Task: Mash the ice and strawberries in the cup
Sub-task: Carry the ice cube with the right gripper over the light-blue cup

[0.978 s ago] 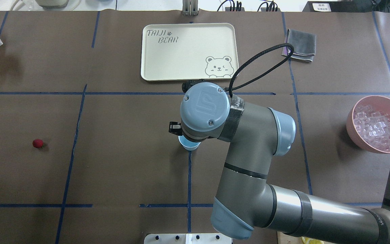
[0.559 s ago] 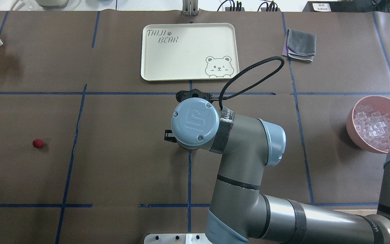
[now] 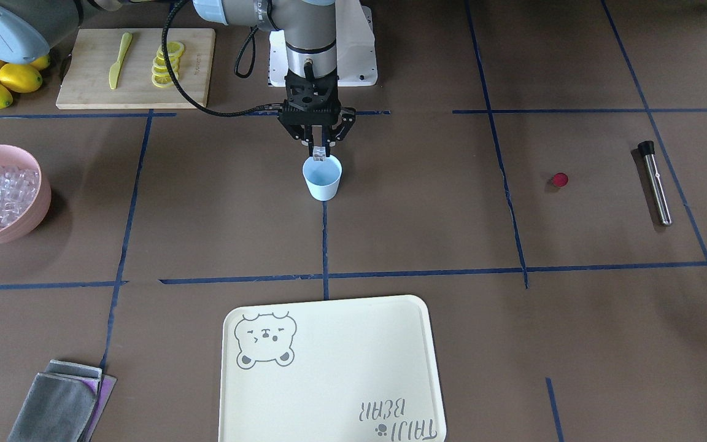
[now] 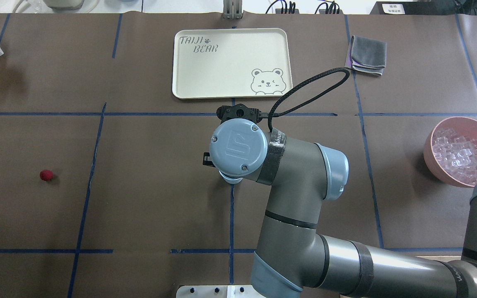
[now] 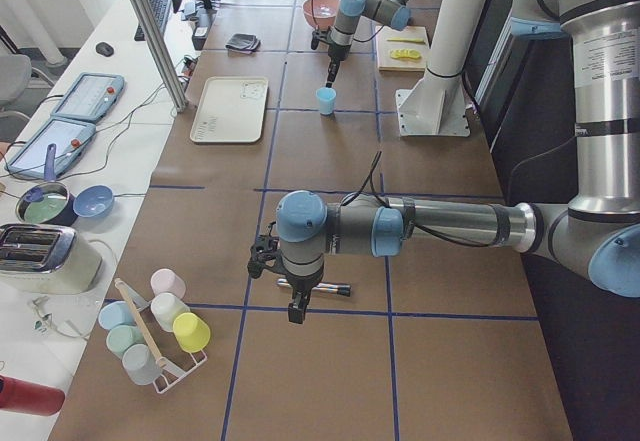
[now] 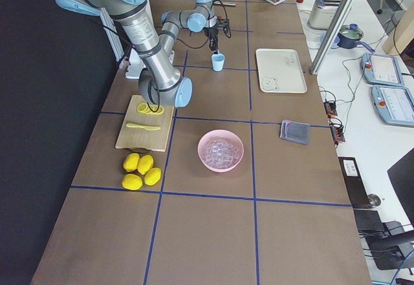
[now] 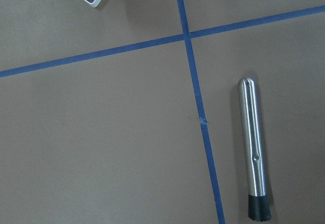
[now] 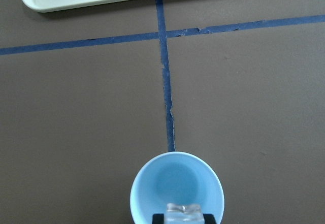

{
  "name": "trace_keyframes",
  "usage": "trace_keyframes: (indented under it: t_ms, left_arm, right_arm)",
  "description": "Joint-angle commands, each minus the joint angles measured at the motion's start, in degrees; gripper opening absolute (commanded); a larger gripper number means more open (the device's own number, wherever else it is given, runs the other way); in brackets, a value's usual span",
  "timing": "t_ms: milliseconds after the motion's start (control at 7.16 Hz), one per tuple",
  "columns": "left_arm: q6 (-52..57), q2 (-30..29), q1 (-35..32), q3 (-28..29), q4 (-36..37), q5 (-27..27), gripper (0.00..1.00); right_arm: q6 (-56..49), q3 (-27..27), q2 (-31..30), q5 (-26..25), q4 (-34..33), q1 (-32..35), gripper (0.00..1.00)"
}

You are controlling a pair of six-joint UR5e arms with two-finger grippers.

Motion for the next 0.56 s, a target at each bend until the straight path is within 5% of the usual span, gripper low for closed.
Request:
trace_keyframes:
  t_ms: [0, 419]
  left_arm:
    - [0.0, 0.0, 0.0, -0.1, 0.0, 0.0, 1.0]
    - [0.0, 0.0, 0.0, -0.1, -0.1, 0.0, 1.0]
  right_arm:
    - [-0.2, -0.2, 0.0, -0.3, 0.6, 0.1, 0.97]
    - [-1.0, 0.1, -0.2, 0.8, 1.0, 2.1, 0.98]
